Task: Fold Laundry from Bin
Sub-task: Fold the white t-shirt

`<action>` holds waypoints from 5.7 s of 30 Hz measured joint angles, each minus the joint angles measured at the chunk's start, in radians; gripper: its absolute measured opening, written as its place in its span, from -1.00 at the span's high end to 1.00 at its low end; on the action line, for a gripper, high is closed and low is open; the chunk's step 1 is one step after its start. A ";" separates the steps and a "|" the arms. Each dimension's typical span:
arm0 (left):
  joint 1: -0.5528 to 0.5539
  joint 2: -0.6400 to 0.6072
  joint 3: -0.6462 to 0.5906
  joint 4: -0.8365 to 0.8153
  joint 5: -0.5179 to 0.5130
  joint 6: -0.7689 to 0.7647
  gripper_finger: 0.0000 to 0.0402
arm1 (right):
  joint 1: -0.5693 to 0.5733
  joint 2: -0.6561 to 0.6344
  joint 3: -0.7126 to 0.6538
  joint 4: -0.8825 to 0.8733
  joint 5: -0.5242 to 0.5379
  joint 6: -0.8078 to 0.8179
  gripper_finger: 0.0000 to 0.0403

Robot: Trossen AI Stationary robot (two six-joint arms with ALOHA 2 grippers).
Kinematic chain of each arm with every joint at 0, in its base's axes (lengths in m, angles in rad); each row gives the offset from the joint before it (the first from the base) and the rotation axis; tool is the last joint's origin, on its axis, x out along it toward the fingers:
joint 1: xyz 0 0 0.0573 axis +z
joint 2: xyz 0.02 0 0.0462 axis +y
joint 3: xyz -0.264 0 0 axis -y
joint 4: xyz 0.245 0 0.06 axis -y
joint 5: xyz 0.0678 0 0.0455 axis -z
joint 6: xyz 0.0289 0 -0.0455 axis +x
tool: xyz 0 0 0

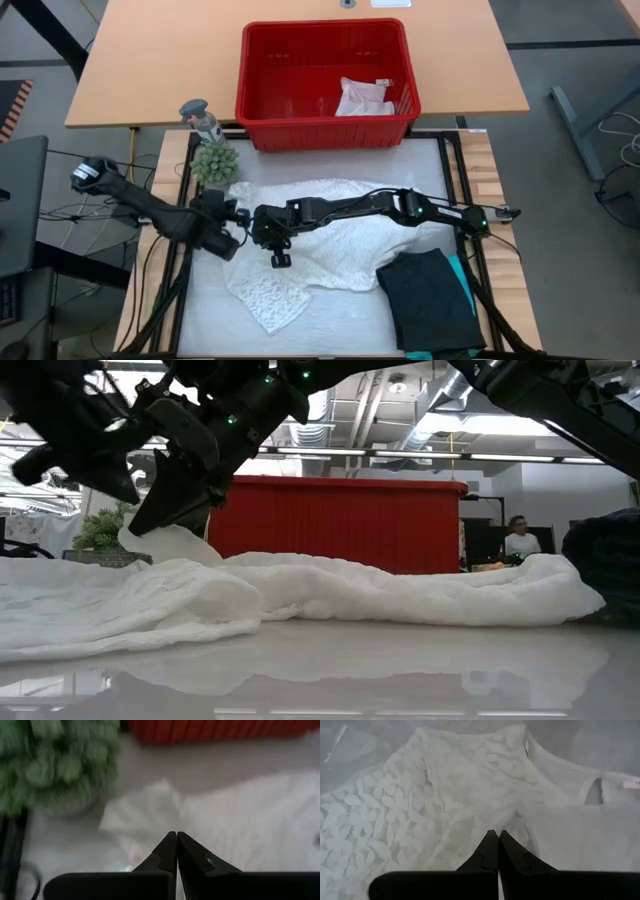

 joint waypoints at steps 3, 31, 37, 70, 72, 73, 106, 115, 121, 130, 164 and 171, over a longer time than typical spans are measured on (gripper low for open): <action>0.079 -0.008 0.000 0.016 -0.036 0.045 1.00 | -0.001 0.000 0.000 -0.014 0.000 0.000 0.89; 0.538 -0.075 -0.269 0.572 0.366 0.757 1.00 | -0.008 0.009 -0.003 -0.064 -0.045 -0.052 0.88; 0.538 -0.079 -0.194 0.257 0.321 0.577 1.00 | -0.016 0.009 -0.003 -0.064 -0.045 -0.052 0.88; 0.683 -0.278 -0.344 0.966 0.545 0.861 1.00 | -0.026 0.009 -0.003 -0.067 -0.048 -0.071 0.88; 0.678 -0.311 -0.324 0.991 0.535 0.898 1.00 | -0.026 0.009 -0.003 -0.067 -0.048 -0.071 0.88; 0.679 -0.327 -0.315 0.998 0.546 0.908 1.00 | -0.026 0.009 -0.003 -0.068 -0.048 -0.070 0.88; 0.646 -0.326 -0.279 0.493 0.571 0.817 1.00 | -0.041 -0.009 -0.003 -0.102 -0.047 -0.078 0.89; 0.645 -0.320 -0.279 0.499 0.577 0.787 1.00 | -0.102 -0.082 -0.001 -0.113 0.012 -0.078 0.89; 0.645 -0.320 -0.279 0.499 0.578 0.785 1.00 | -0.164 -0.084 -0.001 -0.101 0.011 -0.084 0.89; 0.645 -0.320 -0.279 0.500 0.576 0.758 1.00 | -0.203 -0.077 -0.002 0.040 -0.008 -0.123 0.89; 0.645 -0.320 -0.279 0.537 0.631 0.734 1.00 | -0.267 0.030 -0.106 0.391 -0.171 -0.028 0.89; 0.643 -0.321 -0.279 0.537 0.659 0.740 1.00 | -0.277 0.044 -0.103 0.405 -0.169 -0.017 0.88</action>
